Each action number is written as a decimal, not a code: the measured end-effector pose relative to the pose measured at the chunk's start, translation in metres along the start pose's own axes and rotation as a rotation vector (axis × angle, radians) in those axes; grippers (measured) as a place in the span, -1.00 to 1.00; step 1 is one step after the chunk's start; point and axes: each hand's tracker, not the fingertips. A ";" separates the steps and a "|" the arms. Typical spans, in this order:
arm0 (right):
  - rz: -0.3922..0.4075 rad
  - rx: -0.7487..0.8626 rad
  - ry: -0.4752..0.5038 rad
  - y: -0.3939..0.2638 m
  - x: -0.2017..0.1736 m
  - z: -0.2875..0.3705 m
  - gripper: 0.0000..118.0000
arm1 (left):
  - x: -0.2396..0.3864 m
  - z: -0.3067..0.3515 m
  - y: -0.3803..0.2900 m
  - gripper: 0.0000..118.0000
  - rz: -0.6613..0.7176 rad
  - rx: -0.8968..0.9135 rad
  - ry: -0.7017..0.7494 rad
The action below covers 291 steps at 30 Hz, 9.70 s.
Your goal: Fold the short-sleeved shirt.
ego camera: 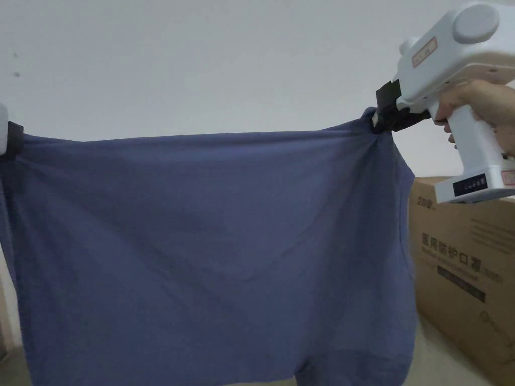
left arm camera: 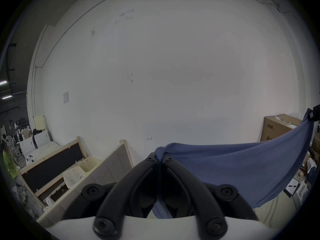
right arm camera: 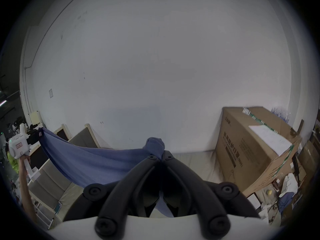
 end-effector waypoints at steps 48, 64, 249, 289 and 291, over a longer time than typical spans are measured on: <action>-0.276 -0.651 0.084 -0.612 0.031 0.141 -1.00 | -0.062 0.247 -0.546 -0.97 0.099 -0.800 -0.062; -0.319 -0.628 0.026 -0.668 0.020 0.214 -0.36 | -0.076 0.319 -0.572 0.01 0.135 -0.790 -0.059; -0.144 -0.512 -0.112 -0.585 0.011 0.169 -1.00 | -0.043 0.260 -0.521 -1.00 0.221 -0.661 -0.277; -0.225 -0.651 -0.074 -0.539 0.070 -0.051 -0.93 | 0.009 -0.006 -0.533 -0.98 0.058 -0.853 -0.159; -0.209 -0.743 -0.091 -0.542 0.075 -0.083 -0.04 | 0.012 0.000 -0.526 -0.98 0.052 -0.852 -0.169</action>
